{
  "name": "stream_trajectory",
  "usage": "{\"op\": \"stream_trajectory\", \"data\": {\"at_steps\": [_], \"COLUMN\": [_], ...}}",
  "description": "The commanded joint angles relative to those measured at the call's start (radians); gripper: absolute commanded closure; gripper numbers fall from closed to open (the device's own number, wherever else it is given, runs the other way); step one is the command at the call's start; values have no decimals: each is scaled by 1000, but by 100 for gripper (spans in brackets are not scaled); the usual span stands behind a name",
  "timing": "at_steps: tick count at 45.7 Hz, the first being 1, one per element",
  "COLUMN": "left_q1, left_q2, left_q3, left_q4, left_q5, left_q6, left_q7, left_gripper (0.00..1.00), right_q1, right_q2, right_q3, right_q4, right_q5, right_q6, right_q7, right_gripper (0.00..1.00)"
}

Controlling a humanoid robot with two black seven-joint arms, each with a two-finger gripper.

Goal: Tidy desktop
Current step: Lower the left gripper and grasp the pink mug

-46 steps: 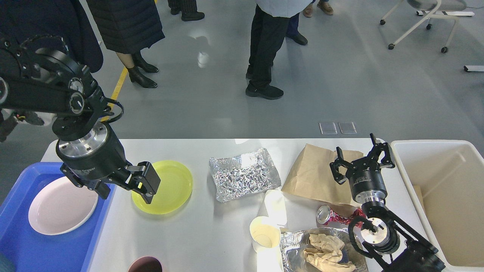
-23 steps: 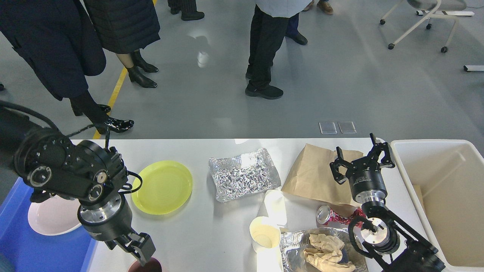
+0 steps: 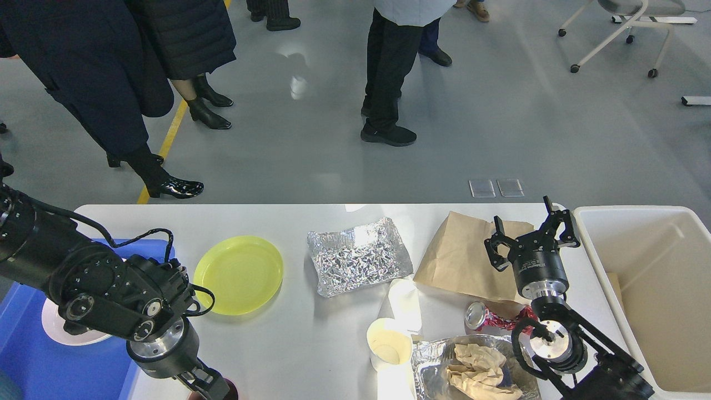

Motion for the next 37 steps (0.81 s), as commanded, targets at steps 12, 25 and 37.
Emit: {"op": "stream_trajectory", "data": {"at_steps": [12, 25, 37], "left_q1": [110, 113, 118], "left_q2": [-4, -2, 2], "left_q3": [-10, -2, 0], "left_q4": [72, 78, 83], "left_q5": [47, 47, 47], "left_q6": [21, 41, 39], "left_q7": [0, 2, 5], "left_gripper": [20, 45, 73], "right_q1": [0, 0, 0], "right_q2": [0, 0, 0], "right_q3": [0, 0, 0], "right_q4": [0, 0, 0], "right_q5": [0, 0, 0], "right_q6": [0, 0, 0], "right_q7": [0, 0, 0], "right_gripper": [0, 0, 0]}}
